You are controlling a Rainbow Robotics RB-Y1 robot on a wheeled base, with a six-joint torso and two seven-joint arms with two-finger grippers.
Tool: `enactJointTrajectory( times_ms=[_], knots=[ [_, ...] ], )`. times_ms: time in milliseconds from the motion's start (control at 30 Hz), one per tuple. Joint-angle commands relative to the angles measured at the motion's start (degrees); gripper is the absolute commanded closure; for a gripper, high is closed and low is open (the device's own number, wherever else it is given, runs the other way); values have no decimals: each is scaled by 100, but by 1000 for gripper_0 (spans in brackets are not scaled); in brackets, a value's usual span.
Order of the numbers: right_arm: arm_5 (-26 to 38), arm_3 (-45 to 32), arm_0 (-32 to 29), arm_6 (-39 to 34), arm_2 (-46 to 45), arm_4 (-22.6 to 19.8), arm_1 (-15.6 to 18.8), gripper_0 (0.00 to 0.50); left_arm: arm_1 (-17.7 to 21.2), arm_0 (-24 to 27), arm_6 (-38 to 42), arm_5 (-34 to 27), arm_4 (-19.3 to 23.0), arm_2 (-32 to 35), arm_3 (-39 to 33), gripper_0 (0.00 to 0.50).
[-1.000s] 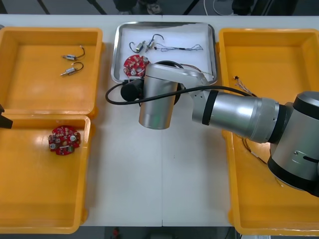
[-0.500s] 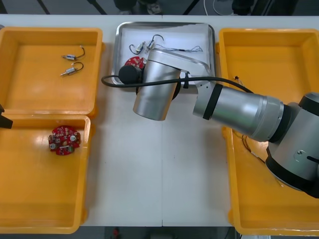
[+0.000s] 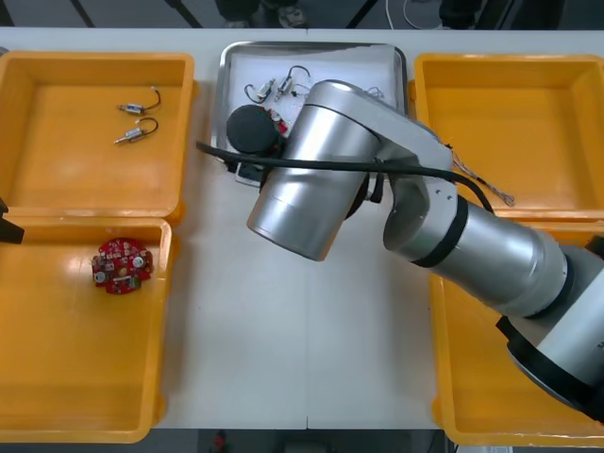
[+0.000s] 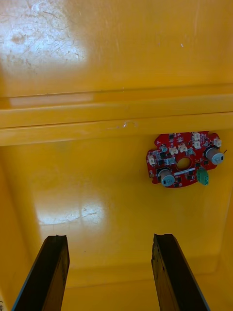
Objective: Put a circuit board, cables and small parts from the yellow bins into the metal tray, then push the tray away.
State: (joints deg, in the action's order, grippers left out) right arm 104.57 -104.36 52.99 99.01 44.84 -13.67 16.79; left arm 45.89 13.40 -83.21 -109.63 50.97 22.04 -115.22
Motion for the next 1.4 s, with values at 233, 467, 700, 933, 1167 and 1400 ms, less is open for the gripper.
enactJointTrajectory(
  times_ms=[233,467,700,933,1167,1400],
  knots=[
    [543,-1623,-1097,-1199,-1707,-804,52,0,253,-83,367,-37,-9,160,-176,0],
    [543,-2141,-1546,-2289,-2480,-1314,351,0,253,-83,367,-37,-9,160,-176,0],
    [543,-2616,-2187,-3063,-3253,-1753,852,0,253,-83,367,-37,-9,160,-176,0],
    [543,-2950,-2961,-3001,-4308,-1823,1248,0,253,-83,367,-37,-9,160,-176,0],
    [543,-3152,-3602,-2992,-5275,-2245,1424,0,253,-83,367,-37,-9,160,-176,0],
    [543,-3662,-4323,-2860,-6031,-2333,1503,0,253,-83,367,-37,-9,160,-176,0]
  ],
)
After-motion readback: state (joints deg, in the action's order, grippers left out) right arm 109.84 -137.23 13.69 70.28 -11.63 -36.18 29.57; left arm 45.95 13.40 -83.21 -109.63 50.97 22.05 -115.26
